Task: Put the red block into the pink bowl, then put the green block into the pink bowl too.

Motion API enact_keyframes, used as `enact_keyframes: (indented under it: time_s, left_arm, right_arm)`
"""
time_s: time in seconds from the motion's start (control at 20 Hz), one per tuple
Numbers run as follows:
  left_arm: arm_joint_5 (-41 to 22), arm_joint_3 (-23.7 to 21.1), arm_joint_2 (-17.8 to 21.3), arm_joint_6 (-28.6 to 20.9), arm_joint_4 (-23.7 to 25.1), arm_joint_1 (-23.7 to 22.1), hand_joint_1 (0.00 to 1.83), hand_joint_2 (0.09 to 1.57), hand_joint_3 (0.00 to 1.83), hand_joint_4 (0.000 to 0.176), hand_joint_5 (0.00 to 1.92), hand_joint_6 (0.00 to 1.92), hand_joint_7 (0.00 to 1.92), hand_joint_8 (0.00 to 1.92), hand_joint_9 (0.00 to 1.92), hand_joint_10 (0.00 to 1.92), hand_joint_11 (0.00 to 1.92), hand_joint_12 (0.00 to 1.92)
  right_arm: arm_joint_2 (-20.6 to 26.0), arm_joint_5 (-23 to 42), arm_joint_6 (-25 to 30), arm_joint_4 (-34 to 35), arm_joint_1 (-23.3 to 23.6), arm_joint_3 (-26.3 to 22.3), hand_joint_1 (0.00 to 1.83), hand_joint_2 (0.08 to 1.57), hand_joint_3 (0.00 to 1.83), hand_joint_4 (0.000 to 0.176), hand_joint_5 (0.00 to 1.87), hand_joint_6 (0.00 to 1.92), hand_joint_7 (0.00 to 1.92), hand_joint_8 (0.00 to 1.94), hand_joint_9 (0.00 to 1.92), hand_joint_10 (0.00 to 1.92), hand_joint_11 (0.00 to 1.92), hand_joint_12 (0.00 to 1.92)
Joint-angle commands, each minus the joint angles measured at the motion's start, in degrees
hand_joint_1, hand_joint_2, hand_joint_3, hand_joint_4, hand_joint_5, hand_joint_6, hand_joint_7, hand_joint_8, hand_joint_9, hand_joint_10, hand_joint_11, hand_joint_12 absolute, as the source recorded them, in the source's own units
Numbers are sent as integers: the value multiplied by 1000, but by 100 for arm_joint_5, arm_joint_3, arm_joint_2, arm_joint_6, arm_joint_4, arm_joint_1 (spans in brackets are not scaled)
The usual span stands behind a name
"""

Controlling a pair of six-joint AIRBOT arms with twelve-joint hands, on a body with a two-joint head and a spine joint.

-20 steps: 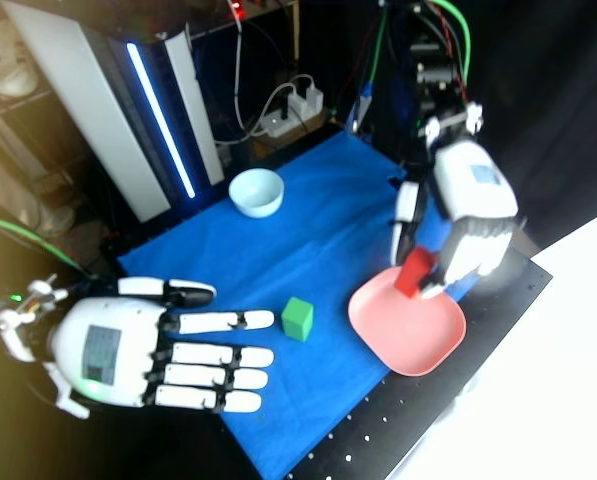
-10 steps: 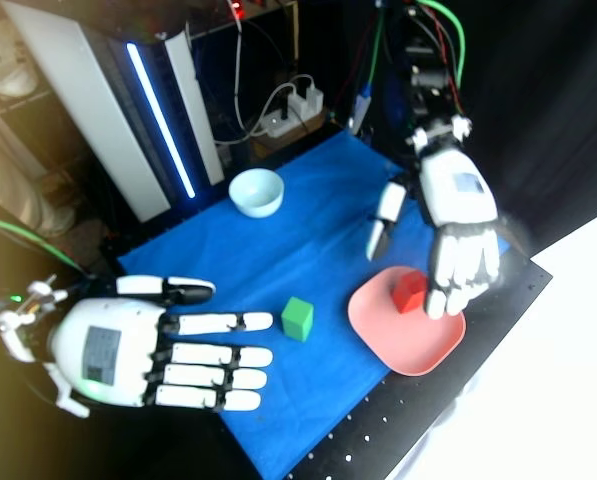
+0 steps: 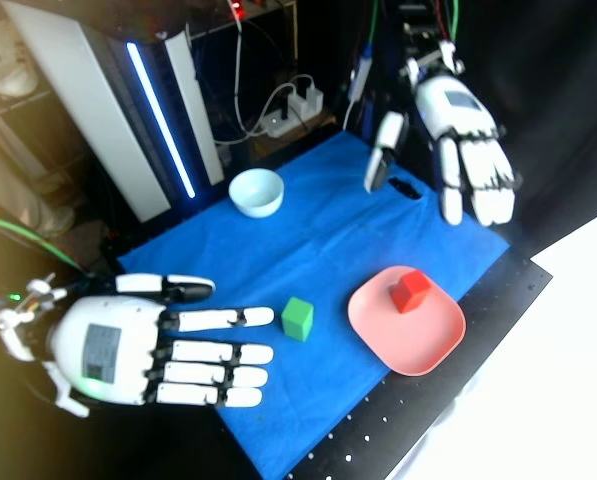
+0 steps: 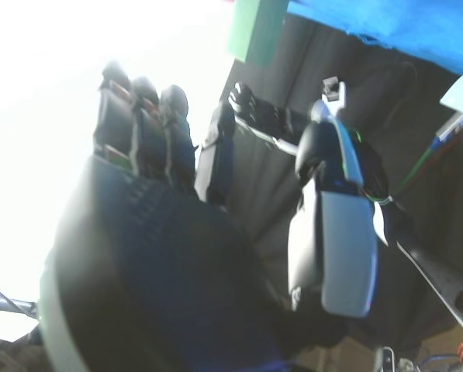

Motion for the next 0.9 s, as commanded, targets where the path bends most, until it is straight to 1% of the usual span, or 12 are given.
enact_keyframes:
  time_s: [0.0,0.2,0.25,0.35,0.4,0.45,0.5,0.55,0.65,0.75,0.8,0.85]
  left_arm:
    - [-1001,-31,78,-2,-69,7,815,889,4,138,123,2,72,2,38,1,0,140]
    - [-1684,-701,601,278,-502,842,876,874,0,131,98,1,27,1,0,0,0,113]
    - [-1813,-819,653,278,-553,1003,892,864,0,111,101,1,26,0,0,0,0,22]
    - [-2084,-1022,724,278,-703,1348,900,844,0,106,73,0,1,0,0,0,0,0]
    - [-2207,-1098,747,278,-796,1497,925,836,0,94,64,0,0,0,0,0,0,0]
    - [-2238,-1125,747,277,-851,1565,919,821,0,80,62,0,0,0,0,0,30,14]
    - [-2220,-1133,723,276,-909,1612,955,817,0,68,74,4,0,0,0,0,29,18]
    - [-2191,-1132,688,275,-936,1626,955,817,0,68,74,4,0,0,0,0,29,18]
    - [-2179,-1129,641,275,-937,1627,958,825,0,78,74,5,0,0,0,0,24,19]
    - [-2219,-1129,637,273,-937,1629,978,823,0,80,79,5,0,0,0,0,13,19]
    - [-2215,-1129,637,272,-935,1630,965,827,0,85,74,3,0,0,0,0,9,20]
    - [-2209,-1128,637,270,-923,1628,975,834,0,90,70,1,0,0,0,0,3,21]
  right_arm:
    - [12,664,69,222,96,26,726,1072,0,149,426,1,228,4,159,14,158,76]
    - [-79,661,68,237,230,137,817,1075,0,124,364,0,242,7,192,18,171,90]
    - [-113,659,68,239,299,158,845,1066,0,144,362,0,263,1,222,6,197,126]
    - [-207,655,68,237,416,227,905,1053,0,154,374,4,265,0,233,3,109,502]
    - [-291,642,68,222,514,294,913,1041,3,144,392,0,268,0,249,0,70,665]
    - [-334,616,68,199,589,331,905,1024,1,155,410,0,283,0,271,0,76,749]
    - [-408,559,68,150,716,400,969,1010,0,127,441,3,311,2,285,0,9,824]
    - [-463,538,68,126,801,455,969,1010,0,127,441,3,311,2,285,0,9,824]
    - [-553,447,68,55,953,547,993,994,0,64,473,2,365,3,330,6,47,811]
    - [-640,165,68,-208,1195,637,961,989,0,82,475,0,360,0,327,1,108,750]
    - [-671,89,68,-294,1255,675,962,988,1,76,472,0,365,2,334,3,116,737]
    - [-702,39,68,-343,1287,711,1010,969,0,81,489,0,375,0,332,0,11,871]
